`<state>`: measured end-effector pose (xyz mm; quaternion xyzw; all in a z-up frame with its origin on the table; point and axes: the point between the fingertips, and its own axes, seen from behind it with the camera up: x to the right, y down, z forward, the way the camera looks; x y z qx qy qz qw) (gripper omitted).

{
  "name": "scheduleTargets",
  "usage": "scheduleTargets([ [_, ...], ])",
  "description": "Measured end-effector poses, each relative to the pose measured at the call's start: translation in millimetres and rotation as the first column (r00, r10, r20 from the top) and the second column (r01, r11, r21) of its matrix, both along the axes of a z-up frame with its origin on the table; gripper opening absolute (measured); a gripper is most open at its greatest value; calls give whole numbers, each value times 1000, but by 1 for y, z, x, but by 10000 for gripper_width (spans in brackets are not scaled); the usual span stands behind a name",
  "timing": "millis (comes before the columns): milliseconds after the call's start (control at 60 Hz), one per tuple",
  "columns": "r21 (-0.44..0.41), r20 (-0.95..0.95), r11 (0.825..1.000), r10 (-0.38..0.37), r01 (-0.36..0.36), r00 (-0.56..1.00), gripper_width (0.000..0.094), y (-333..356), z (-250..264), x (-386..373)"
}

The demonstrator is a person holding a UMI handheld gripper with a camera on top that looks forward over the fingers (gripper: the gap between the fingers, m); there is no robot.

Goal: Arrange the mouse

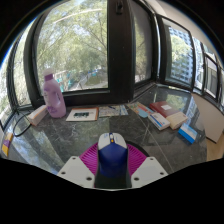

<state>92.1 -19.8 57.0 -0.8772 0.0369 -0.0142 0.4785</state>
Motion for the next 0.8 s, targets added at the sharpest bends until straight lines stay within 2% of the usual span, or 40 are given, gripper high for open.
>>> scheduleTargets([
  [100, -98, -12, 995, 7, -8, 1000, 407, -8, -38, 3],
  [317, -171, -43, 985, 29, -35, 999, 552, -16, -69, 3],
  [367, -168, -35, 985, 31, -36, 999, 655, -19, -66, 4],
  [433, -157, -25, 987, 34, -37, 999, 879, -26, -54, 3],
  [467, -144, -16, 989, 31, -33, 999, 835, -29, -45, 3],
  [533, -114, 9, 993, 29, -28, 1000, 862, -39, -22, 3],
  [800, 7, 70, 1000, -11, 10, 998, 857, -114, 73, -19],
])
